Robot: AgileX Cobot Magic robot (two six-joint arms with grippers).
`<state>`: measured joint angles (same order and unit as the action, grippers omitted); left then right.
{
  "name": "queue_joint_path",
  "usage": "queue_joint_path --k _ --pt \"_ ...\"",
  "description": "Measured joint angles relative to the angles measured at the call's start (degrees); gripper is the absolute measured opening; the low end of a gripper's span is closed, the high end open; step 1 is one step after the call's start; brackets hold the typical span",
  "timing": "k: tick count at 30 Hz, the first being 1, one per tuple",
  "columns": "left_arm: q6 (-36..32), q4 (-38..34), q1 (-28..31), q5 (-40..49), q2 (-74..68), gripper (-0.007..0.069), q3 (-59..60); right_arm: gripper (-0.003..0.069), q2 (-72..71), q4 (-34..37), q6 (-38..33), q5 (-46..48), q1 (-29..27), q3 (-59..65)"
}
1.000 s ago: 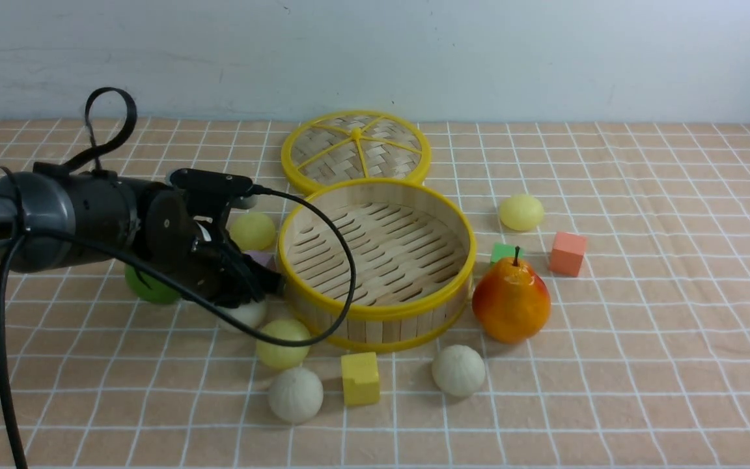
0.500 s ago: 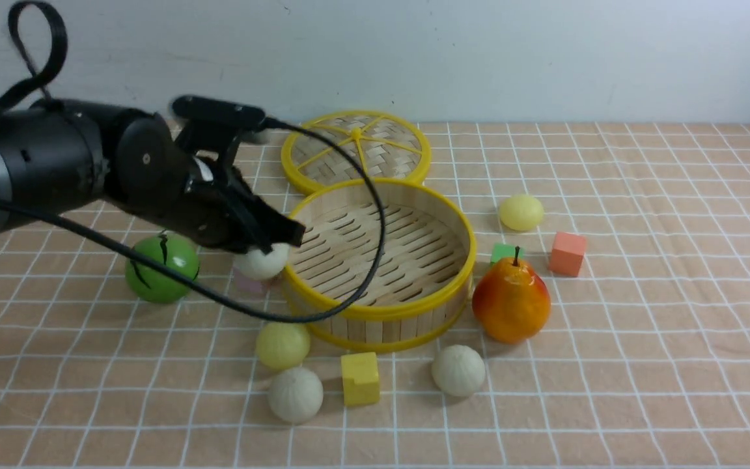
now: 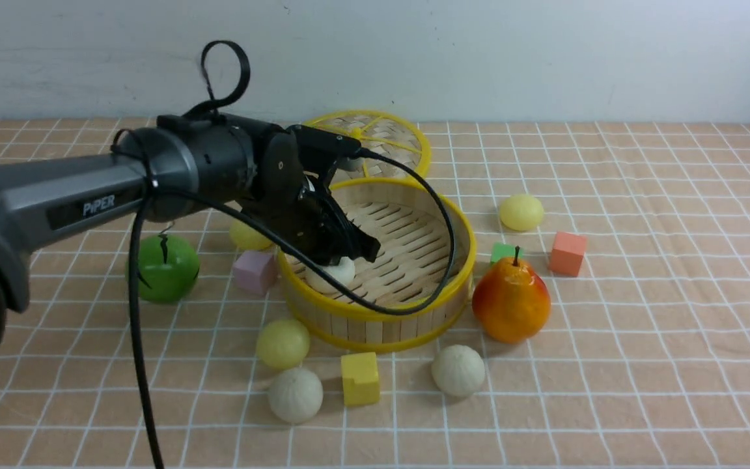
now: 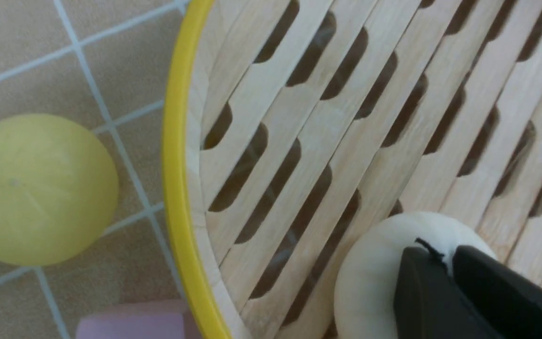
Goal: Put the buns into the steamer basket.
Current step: Use the left arm to put the steamed stuffed bun into the steamer, then use the left arm to grab a steamed stuffed bun
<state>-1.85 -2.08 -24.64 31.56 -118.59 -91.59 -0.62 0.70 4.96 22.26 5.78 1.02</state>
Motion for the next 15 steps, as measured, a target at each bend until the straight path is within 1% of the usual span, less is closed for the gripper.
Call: queue_joint_path --k 1,2,4,5,6,7,8,9,10,11,12,15 --pt "0.2 0.0 0.0 1.0 -0.3 0.0159 -1.4 0.0239 0.0 0.0 0.0 0.0 0.0 0.0" --pt "0.3 0.0 0.0 1.7 -0.3 0.0195 -1.8 0.0239 0.0 0.0 0.0 0.0 0.0 0.0" --pt "1.3 0.3 0.1 3.5 0.1 0.0293 -3.4 0.0239 0.0 0.0 0.0 0.0 0.0 0.0" --pt "1.9 0.8 0.1 4.3 0.4 0.0321 -4.0 0.0239 0.0 0.0 0.0 0.0 0.0 0.0" --pt "3.3 2.4 0.1 5.2 1.2 0.0384 -5.0 0.0239 0.0 0.0 0.0 0.0 0.0 0.0" --pt "4.7 3.8 0.3 5.5 2.0 0.0421 -5.7 0.0239 0.0 0.0 0.0 0.0 0.0 0.0" --pt "6.0 4.8 0.6 5.6 2.7 0.0444 -6.3 0.0239 0.0 0.0 0.0 0.0 0.0 0.0" --pt "6.3 5.1 0.7 5.6 2.9 0.0449 -6.4 0.0239 0.0 0.0 0.0 0.0 0.0 0.0" --pt "8.7 6.9 1.9 5.6 4.1 0.0476 -7.7 0.0239 0.0 0.0 0.0 0.0 0.0 0.0" --pt "8.9 6.9 2.1 5.6 4.2 0.0477 -7.7 0.0239 0.0 0.0 0.0 0.0 0.0 0.0" --pt "10.0 7.7 3.7 5.2 4.5 0.0478 -8.4 0.0239 0.0 0.0 0.0 0.0 0.0 0.0" --pt "10.8 7.8 6.3 4.8 3.4 0.0457 -8.5 0.0239 0.0 0.0 0.0 0.0 0.0 0.0"
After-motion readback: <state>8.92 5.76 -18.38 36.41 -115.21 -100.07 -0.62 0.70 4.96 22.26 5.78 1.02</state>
